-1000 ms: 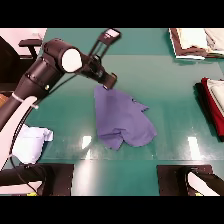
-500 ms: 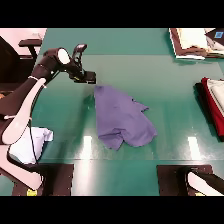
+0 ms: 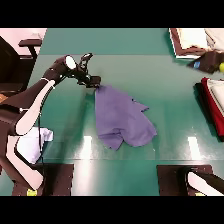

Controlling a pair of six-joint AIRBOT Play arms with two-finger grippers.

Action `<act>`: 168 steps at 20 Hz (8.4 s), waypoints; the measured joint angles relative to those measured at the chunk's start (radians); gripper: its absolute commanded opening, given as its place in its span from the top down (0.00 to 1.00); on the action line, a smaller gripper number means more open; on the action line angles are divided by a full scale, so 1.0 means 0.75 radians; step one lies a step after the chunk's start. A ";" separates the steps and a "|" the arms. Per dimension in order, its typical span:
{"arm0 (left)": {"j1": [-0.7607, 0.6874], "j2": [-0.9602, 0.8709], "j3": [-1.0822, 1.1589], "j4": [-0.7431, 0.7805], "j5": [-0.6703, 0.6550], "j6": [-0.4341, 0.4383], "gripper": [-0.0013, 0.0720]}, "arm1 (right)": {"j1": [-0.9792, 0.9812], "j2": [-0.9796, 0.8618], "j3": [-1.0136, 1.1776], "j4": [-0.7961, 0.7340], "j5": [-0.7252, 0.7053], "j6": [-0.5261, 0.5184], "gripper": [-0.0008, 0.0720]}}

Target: Fold the shirts.

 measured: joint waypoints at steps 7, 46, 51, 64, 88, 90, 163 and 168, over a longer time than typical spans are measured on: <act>0.023 0.098 0.085 0.060 -0.049 0.036 0.95 | -0.114 0.054 -0.732 0.003 -0.055 0.000 0.29; -0.111 1.048 0.077 0.216 -0.364 0.113 0.95 | 0.139 -0.146 0.611 -0.339 0.160 0.108 0.97; -0.127 1.003 -0.448 0.158 -0.431 0.110 0.95 | 0.245 -0.239 0.336 -0.450 0.157 0.112 0.97; -0.256 0.992 -0.751 0.093 -0.178 0.114 0.01 | 0.212 -0.184 0.066 -0.479 0.048 0.114 0.97; 0.399 0.467 -0.709 -0.288 -0.230 0.460 0.95 | 0.212 -0.186 0.059 -0.476 0.039 0.114 0.97; 0.400 0.466 -0.708 -0.298 -0.252 0.464 0.95 | 0.211 -0.185 0.059 -0.476 0.039 0.113 0.97; 0.422 0.865 -1.293 -0.078 -0.077 0.061 0.95 | -0.262 0.028 -0.622 0.079 -0.050 -0.210 0.43; 0.421 0.972 -1.306 -0.123 -0.092 0.090 0.95 | -0.379 0.038 -0.645 -0.034 -0.004 -0.197 0.42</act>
